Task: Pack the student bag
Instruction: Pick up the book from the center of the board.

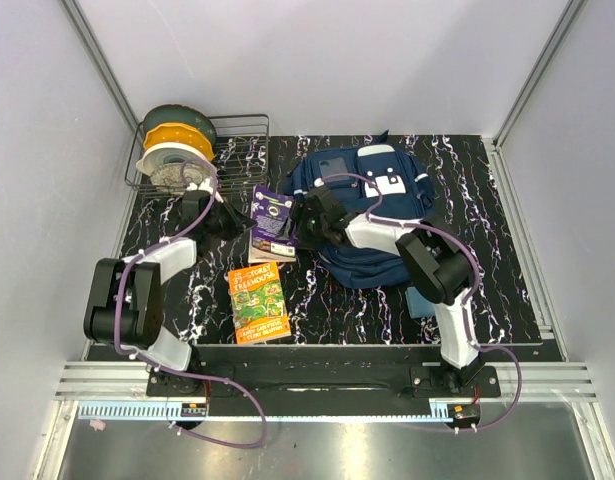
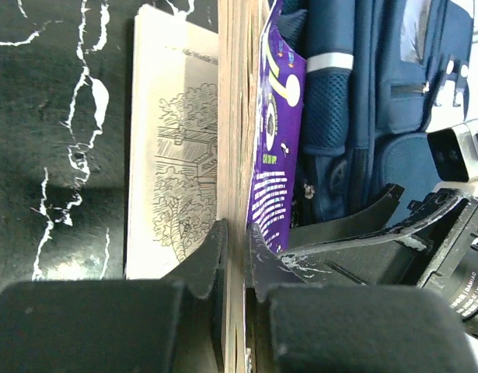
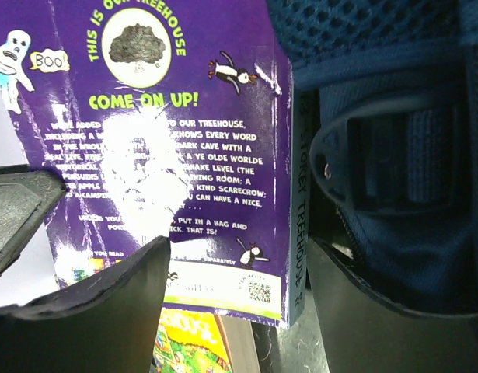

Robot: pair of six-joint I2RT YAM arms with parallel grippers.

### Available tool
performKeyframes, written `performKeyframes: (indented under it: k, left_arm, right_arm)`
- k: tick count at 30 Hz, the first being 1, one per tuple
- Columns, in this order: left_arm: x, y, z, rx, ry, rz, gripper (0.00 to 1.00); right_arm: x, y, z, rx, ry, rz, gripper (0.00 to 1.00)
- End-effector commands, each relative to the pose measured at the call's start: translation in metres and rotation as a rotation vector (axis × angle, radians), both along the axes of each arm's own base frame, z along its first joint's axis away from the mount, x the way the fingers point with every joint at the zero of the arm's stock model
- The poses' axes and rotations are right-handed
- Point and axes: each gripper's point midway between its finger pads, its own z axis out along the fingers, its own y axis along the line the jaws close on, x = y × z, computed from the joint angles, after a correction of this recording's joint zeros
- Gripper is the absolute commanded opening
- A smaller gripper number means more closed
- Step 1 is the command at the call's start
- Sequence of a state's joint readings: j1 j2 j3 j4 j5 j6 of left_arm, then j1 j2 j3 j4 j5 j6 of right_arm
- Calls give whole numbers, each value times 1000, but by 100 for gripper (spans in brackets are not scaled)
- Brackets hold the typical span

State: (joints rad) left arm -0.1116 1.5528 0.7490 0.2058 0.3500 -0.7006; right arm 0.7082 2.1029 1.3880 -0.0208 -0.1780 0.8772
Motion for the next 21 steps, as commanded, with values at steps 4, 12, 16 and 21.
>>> performKeyframes:
  k: [4,12,16,21]
  left_arm:
    - [-9,-29,59,-129,-81,-148,0]
    - [-13,-23,98,-139,-166,-152,0]
    - [-15,-19,111,-146,-199,-141,0]
    - [-17,-13,118,-137,-218,-124,0]
  right_arm:
    - [-1,11,73,206,-85,-18,77]
    - [2,9,88,300,-84,-18,78]
    - [-3,11,107,373,-110,-8,79]
    - [1,0,112,339,-134,-48,79]
